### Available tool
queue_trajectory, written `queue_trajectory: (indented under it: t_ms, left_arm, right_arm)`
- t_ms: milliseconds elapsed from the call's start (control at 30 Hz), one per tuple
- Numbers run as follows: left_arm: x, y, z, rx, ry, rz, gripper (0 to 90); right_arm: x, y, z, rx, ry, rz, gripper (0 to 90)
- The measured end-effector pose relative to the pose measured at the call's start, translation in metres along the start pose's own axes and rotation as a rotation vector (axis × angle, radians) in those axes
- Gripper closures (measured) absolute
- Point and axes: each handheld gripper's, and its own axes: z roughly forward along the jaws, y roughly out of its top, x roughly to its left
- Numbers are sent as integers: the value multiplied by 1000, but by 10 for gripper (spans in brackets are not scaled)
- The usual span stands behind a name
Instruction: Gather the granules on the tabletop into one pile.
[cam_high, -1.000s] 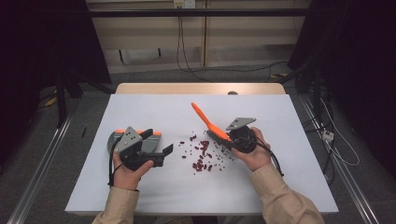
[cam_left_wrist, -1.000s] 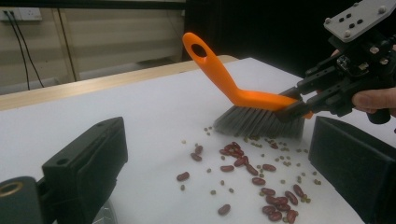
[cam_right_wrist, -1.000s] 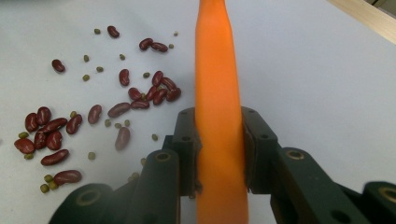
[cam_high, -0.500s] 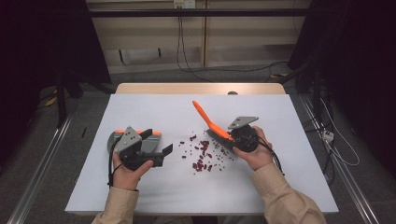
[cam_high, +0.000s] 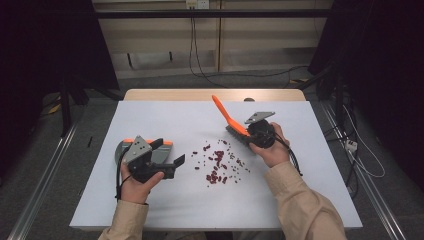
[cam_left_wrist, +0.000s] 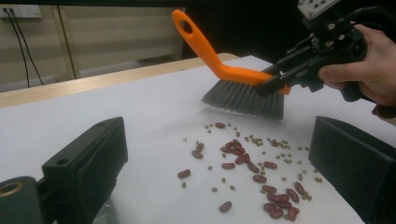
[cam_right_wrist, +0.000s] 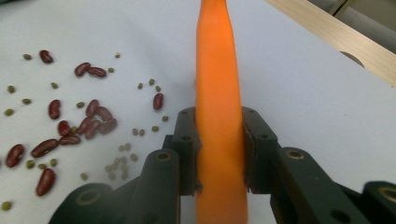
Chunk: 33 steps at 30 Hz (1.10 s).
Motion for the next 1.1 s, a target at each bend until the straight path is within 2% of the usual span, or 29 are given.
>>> queue_trajectory:
  t_ms: [100,333,867,1100]
  left_arm:
    - [1,0,0,0,2,-1,46]
    - [2,0,0,-2,3,-6,46]
    - [1,-1,1,-1,3,-6,46]
    - [1,-1,1,-1,4,-5,45]
  right_arm:
    - [0,0,6,-6,10,0,713]
    - [12,4,10,5,16,-46,713]
    - [26,6,7,31,53,-112,712]
    - [33,6,5,30,75,-114,713]
